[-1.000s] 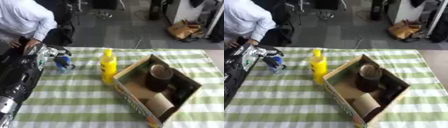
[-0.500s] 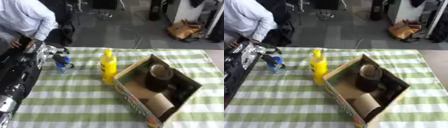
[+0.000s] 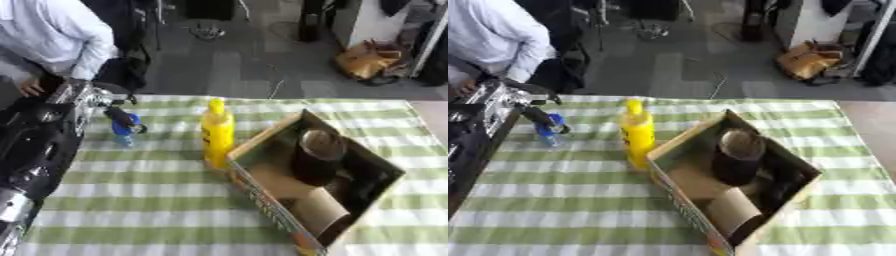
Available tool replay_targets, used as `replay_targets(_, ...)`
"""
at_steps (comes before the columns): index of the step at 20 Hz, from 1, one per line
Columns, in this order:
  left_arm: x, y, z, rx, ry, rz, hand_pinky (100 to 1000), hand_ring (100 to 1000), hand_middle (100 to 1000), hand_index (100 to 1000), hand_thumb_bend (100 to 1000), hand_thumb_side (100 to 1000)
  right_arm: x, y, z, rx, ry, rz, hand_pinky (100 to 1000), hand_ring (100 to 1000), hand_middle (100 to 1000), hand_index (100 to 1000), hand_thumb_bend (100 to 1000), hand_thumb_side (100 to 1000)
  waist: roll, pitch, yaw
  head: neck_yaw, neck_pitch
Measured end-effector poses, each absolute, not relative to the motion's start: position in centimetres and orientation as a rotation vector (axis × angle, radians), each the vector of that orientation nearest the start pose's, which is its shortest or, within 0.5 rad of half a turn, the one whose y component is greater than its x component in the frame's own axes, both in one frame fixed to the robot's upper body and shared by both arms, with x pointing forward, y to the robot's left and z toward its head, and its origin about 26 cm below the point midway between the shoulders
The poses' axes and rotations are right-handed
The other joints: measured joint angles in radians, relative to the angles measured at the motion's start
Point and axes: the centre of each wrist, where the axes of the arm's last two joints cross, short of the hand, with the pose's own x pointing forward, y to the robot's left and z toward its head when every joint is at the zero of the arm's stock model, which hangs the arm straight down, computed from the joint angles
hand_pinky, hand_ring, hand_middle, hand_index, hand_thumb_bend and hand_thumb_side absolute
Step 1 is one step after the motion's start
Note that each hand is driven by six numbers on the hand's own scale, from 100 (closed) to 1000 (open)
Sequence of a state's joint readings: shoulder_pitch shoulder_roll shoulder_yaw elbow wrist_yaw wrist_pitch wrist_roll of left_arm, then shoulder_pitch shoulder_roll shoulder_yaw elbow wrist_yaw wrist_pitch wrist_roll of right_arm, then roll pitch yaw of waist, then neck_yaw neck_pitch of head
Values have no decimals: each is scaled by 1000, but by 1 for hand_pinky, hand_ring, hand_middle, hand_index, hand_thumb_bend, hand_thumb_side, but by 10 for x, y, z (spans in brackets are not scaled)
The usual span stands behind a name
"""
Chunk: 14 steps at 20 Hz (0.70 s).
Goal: Pick up objects on the table and place them in the box.
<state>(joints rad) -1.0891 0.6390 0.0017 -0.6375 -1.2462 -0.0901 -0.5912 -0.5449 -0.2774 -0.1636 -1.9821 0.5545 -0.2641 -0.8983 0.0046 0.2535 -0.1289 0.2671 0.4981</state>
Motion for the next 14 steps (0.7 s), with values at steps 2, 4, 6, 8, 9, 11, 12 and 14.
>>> replay_targets(2, 481, 398, 248, 1103, -755, -1358, 1000, 1000, 1000, 1000, 469, 651, 315, -268, 275, 1067, 2860, 677, 831, 821, 658, 572, 100, 1000, 0, 0, 0, 1, 0)
replay_targets(4, 480, 401, 248, 1104, -750, -1349, 1000, 1000, 1000, 1000, 469, 651, 315, -268, 275, 1066, 2861, 676, 831, 821, 658, 571, 100, 1000, 1, 0, 1, 1, 0)
replay_targets(6, 479, 403, 248, 1103, -744, -1339, 1000, 1000, 1000, 1000, 466, 655, 315, -268, 275, 1066, 2861, 676, 830, 821, 658, 571, 100, 1000, 1, 0, 1, 3, 0)
replay_targets(8, 479, 404, 246, 1100, -739, -1332, 1000, 1000, 1000, 1000, 462, 657, 315, -267, 275, 1066, 2861, 676, 831, 821, 658, 572, 100, 1000, 1, 0, 1, 3, 0)
replay_targets(9, 478, 405, 244, 1097, -736, -1327, 1000, 1000, 1000, 1000, 463, 659, 315, -267, 275, 1066, 2861, 676, 831, 821, 659, 572, 100, 1000, 1, 0, 1, 3, 0)
replay_targets(11, 478, 407, 242, 1090, -728, -1319, 1000, 1000, 1000, 1000, 456, 663, 315, -267, 275, 1066, 2861, 677, 831, 821, 659, 572, 100, 1000, 1, 0, 1, 3, 0)
replay_targets(12, 478, 408, 241, 1088, -725, -1314, 1000, 1000, 1000, 1000, 456, 663, 315, -267, 274, 1066, 2861, 677, 831, 821, 659, 572, 100, 1000, 1, 0, 1, 3, 0)
replay_targets(14, 476, 411, 241, 1083, -722, -1299, 1000, 1000, 1000, 1000, 452, 667, 315, -267, 274, 1066, 2862, 677, 832, 821, 658, 572, 100, 1000, 2, 0, 1, 3, 0)
